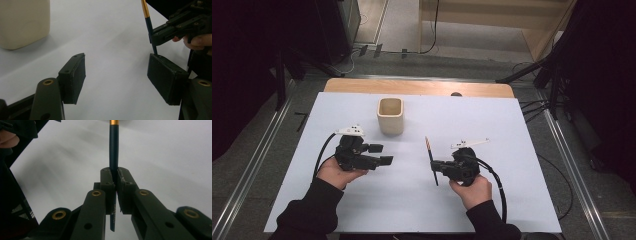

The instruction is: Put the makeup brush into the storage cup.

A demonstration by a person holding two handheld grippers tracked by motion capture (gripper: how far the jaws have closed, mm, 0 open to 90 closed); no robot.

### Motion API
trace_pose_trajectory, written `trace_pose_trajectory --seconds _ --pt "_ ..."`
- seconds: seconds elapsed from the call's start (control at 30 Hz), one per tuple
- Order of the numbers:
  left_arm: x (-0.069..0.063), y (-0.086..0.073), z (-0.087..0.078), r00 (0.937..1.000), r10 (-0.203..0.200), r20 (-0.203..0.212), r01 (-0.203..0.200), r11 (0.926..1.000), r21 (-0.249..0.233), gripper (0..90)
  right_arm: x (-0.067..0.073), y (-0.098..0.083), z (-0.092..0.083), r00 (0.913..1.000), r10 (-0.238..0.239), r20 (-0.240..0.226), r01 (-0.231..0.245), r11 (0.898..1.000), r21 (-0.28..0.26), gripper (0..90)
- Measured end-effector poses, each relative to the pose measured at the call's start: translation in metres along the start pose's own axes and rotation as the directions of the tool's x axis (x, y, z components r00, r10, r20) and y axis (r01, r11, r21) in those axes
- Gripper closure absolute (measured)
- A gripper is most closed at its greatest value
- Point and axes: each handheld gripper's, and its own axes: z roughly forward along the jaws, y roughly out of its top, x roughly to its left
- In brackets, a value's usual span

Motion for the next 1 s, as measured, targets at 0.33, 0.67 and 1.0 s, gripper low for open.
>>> trace_pose_trajectory --seconds 0.33,0.67,1.0 --pt "-0.006 0.002 0.007 0.9998 -0.014 0.012 0.014 0.9998 0.011 31.5 0.009 -0.005 0.004 0.9996 0.026 -0.008 -0.026 0.999 -0.04 85.3" --pt "-0.009 0.002 0.013 0.9994 -0.03 0.019 0.03 0.9995 0.013 31.8 0.017 -0.011 0.017 0.9992 0.04 -0.007 -0.041 0.998 -0.043 85.3" --pt "-0.012 0.003 0.019 0.9991 -0.036 0.021 0.036 0.9993 0.007 31.9 0.024 -0.014 0.026 0.9988 0.049 -0.007 -0.05 0.997 -0.058 85.3"
